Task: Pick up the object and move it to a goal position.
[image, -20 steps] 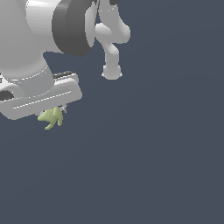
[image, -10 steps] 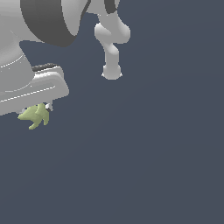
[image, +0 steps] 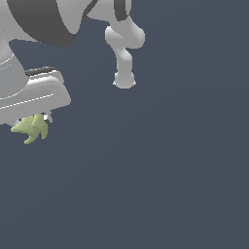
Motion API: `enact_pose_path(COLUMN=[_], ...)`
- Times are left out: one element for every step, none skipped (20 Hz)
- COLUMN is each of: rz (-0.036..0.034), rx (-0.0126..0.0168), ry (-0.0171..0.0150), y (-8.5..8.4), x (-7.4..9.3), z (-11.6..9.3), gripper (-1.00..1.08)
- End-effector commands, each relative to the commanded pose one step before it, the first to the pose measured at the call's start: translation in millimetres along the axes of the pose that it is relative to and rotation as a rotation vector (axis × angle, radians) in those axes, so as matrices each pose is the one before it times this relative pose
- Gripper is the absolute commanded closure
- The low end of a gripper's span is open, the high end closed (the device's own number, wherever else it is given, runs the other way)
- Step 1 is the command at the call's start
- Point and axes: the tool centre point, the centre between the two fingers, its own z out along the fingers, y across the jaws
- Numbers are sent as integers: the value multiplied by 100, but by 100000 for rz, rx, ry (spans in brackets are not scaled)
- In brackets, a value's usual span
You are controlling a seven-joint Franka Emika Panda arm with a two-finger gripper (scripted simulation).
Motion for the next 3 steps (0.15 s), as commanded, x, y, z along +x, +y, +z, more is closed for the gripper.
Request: enact_pose_path(rz=[-25,0,0], rx=[-5,0,0], ry=[9,0,0], y=[109,16,5], x=[30,3,1], z=[-118,-14,-5], gripper=[108,108,108])
